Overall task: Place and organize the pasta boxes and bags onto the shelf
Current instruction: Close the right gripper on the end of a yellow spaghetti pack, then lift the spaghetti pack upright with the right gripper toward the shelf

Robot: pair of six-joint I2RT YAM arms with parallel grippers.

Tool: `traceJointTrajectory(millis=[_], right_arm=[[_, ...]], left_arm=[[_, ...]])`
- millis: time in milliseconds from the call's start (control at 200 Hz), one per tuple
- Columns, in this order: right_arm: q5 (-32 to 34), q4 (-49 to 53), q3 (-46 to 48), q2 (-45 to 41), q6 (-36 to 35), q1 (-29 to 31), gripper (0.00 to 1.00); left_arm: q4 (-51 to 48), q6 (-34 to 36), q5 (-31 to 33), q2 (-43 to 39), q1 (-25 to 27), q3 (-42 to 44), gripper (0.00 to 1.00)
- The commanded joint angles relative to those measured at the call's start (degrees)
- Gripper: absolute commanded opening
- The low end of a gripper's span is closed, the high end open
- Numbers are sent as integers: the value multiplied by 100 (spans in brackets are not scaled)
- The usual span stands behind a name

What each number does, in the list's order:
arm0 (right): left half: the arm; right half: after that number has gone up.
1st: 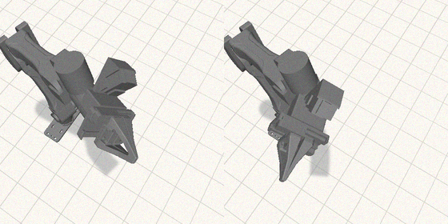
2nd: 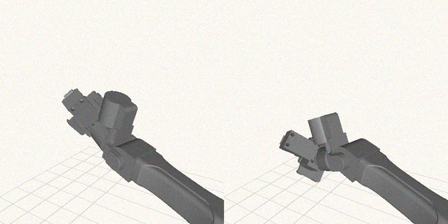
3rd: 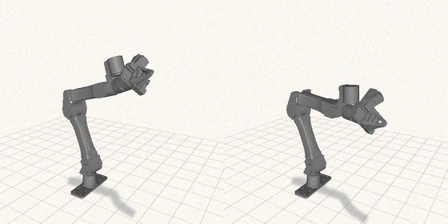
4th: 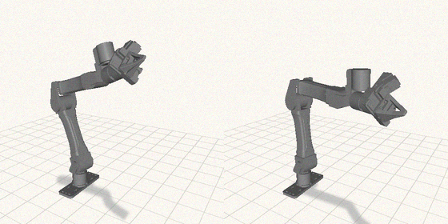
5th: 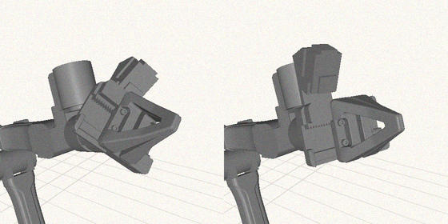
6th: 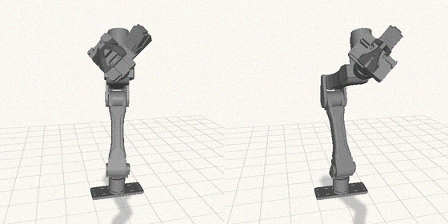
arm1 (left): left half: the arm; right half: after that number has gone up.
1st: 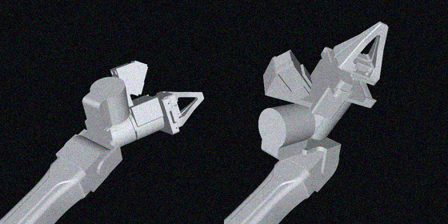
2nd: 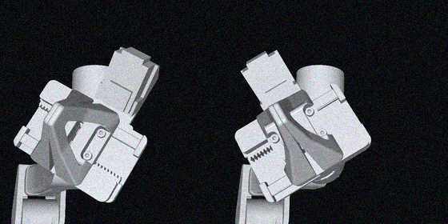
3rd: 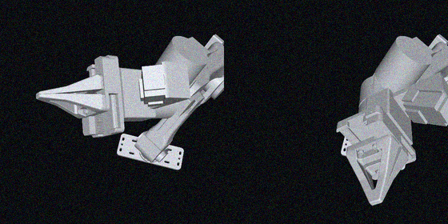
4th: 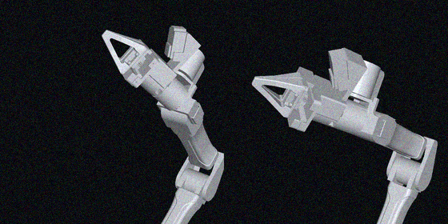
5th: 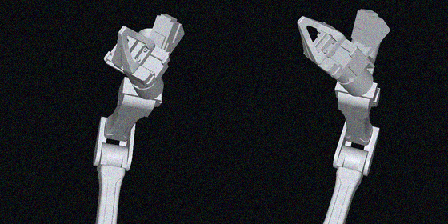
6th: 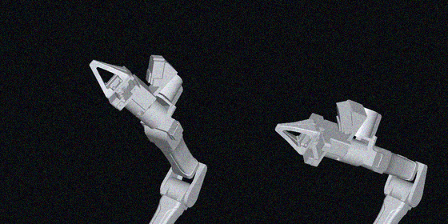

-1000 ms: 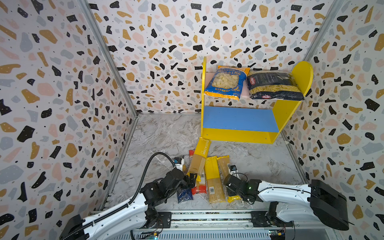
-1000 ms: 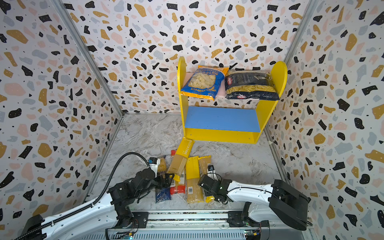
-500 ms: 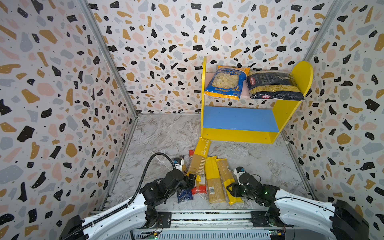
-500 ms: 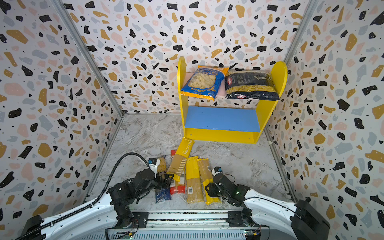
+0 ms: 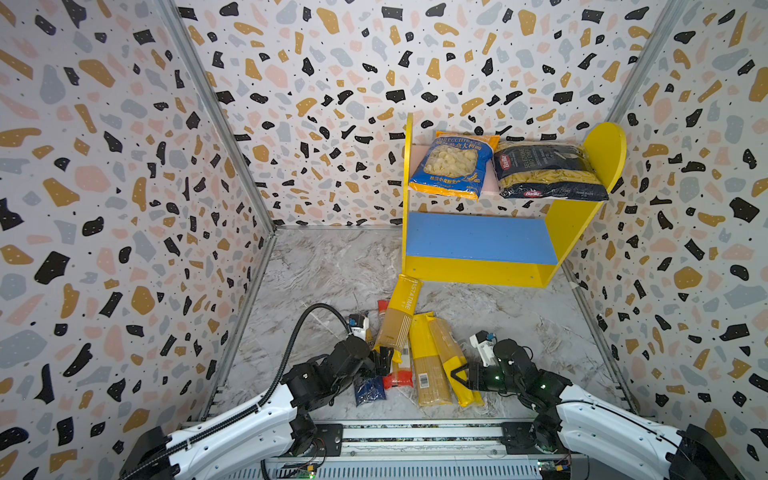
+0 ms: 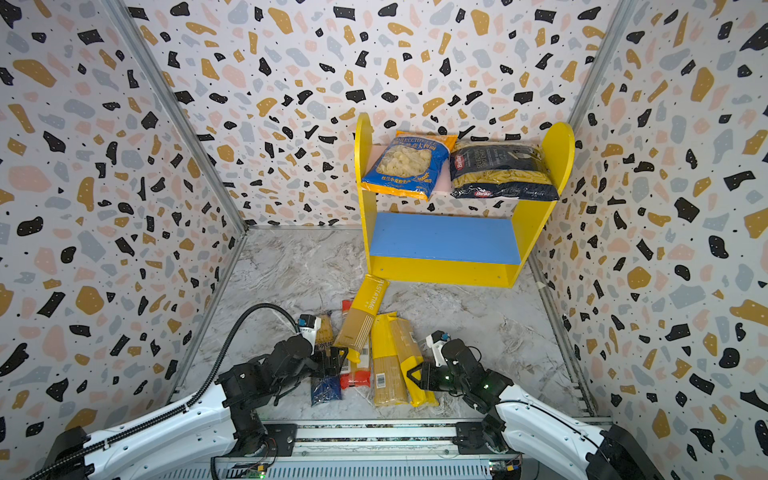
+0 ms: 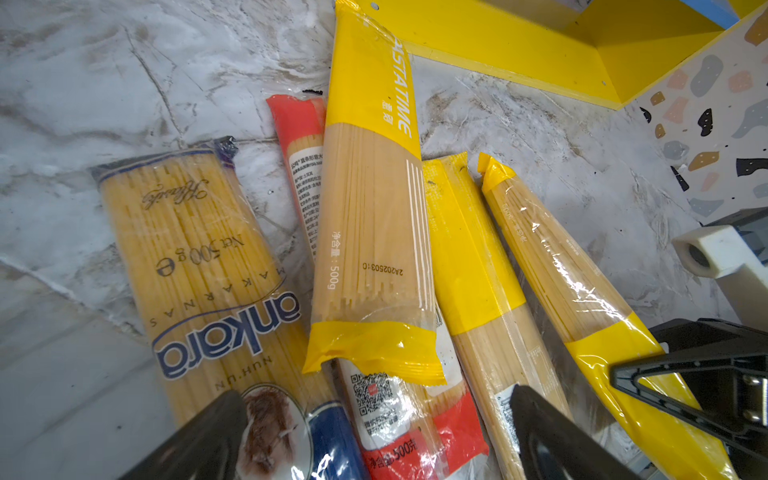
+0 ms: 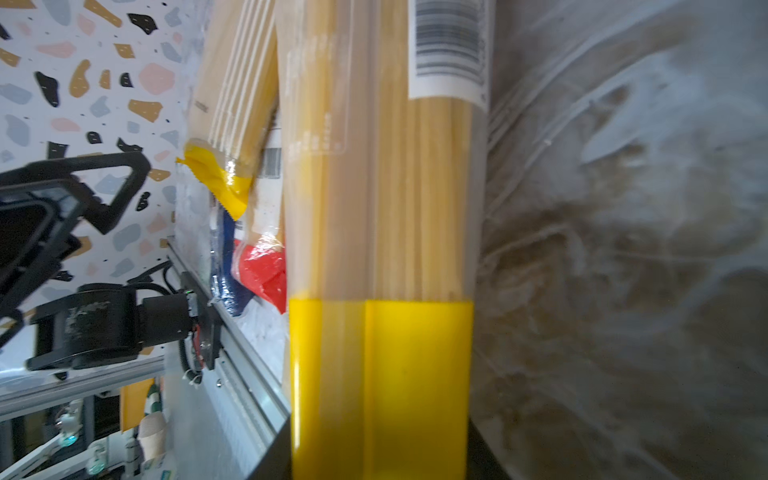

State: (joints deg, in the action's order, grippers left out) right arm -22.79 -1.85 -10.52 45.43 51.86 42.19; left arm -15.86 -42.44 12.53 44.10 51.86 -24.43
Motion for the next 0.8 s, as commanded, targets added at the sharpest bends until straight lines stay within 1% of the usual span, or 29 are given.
traceJointTrajectory(millis=[0,155,245,305,445,701,796], right_arm=[[-606,-1277,-263,-169,162,-158,14],[-1185,-1985,-229,-108,531,-373,14],[-1349,-2227,-315,52,649,-378,14],[-1456,-2351,-392,179,680,-373,14],[-1558,-2631,-509,369,769,-362,14],[-1729,-3043,-782,655,920,-358,14],[-1711,-3094,-909,734,903,-362,14]], left_arm=[[9,69,78,-20,-17,-204,100],[110,56,49,41,-18,-134,100],[284,23,-78,144,-18,-67,100],[450,-4,-213,233,-17,-2,98],[843,-70,-443,404,-17,109,92],[1249,-57,-655,725,4,68,86],[1329,-31,-682,892,30,1,86]])
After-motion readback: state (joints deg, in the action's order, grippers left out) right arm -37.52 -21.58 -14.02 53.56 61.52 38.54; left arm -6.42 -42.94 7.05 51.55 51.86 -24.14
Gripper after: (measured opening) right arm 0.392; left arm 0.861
